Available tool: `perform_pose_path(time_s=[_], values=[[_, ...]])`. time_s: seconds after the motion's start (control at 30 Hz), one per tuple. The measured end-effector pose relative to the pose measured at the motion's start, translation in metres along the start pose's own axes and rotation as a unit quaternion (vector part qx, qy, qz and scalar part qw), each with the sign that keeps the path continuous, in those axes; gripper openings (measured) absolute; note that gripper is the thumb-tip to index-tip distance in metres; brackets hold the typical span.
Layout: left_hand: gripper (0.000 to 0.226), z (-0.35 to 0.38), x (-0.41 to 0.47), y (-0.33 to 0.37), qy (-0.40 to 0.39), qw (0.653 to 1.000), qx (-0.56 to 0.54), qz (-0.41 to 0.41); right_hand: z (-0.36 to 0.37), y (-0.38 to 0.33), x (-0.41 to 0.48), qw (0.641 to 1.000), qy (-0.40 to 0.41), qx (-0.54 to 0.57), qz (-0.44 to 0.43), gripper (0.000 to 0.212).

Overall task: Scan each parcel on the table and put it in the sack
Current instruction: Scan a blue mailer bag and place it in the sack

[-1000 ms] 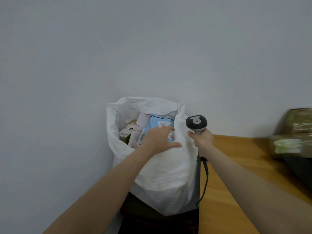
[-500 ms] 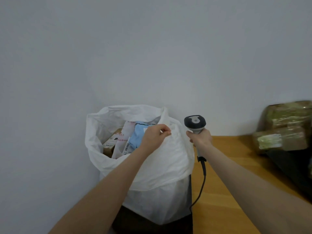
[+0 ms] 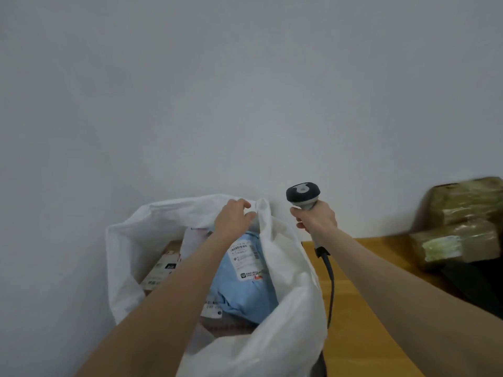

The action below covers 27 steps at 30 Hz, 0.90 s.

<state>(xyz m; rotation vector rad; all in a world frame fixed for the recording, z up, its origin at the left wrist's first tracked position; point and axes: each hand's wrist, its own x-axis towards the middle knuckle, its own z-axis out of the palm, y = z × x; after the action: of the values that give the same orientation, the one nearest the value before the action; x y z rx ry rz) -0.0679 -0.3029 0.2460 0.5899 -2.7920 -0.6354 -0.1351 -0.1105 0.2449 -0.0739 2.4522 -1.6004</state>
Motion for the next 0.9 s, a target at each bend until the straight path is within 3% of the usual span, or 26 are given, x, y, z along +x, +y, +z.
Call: perform_pose_path(time_s=[0.2, 0.33, 0.4, 0.47, 0.53, 0.6, 0.67, 0.73, 0.8, 0.9], values=[[0.049, -0.027, 0.096, -0.065, -0.013, 0.985, 0.173, 0.02, 0.063, -0.032, 0.05, 0.994, -0.025, -0.109, 0.006, 0.029], [0.06, -0.029, 0.131, -0.111, -0.138, 0.95, 0.28, -0.035, 0.101, -0.019, 0.061, 0.984, -0.048, -0.162, 0.063, 0.033], [0.055, -0.027, 0.139, -0.122, -0.178, 0.947, 0.264, -0.047, 0.109, -0.016, 0.066, 0.981, -0.027, -0.172, 0.08, 0.031], [0.04, -0.031, 0.148, -0.124, -0.113, 0.976, 0.175, -0.054, 0.11, -0.021, 0.071, 0.984, 0.022, -0.164, 0.07, 0.03], [0.019, -0.044, 0.157, -0.121, 0.027, 0.994, 0.083, -0.065, 0.107, -0.035, 0.077, 0.986, 0.079, -0.142, 0.038, 0.03], [0.023, -0.059, 0.163, -0.119, 0.125, 0.989, 0.034, -0.071, 0.1, -0.05, 0.08, 0.984, 0.111, -0.139, 0.007, 0.03], [0.027, -0.067, 0.167, -0.122, 0.149, 0.986, 0.004, -0.077, 0.097, -0.057, 0.079, 0.983, 0.122, -0.141, 0.003, 0.03], [0.01, -0.068, 0.166, -0.126, 0.09, 0.994, -0.013, -0.063, 0.097, -0.056, 0.074, 0.983, 0.1, -0.156, 0.016, 0.029], [0.027, -0.069, 0.161, -0.132, 0.01, 0.998, -0.022, -0.053, 0.096, -0.052, 0.07, 0.982, 0.078, -0.17, 0.026, 0.029], [0.056, -0.078, 0.153, -0.151, -0.065, 0.991, 0.042, -0.111, 0.086, -0.048, 0.065, 0.98, 0.077, -0.179, 0.026, 0.027]])
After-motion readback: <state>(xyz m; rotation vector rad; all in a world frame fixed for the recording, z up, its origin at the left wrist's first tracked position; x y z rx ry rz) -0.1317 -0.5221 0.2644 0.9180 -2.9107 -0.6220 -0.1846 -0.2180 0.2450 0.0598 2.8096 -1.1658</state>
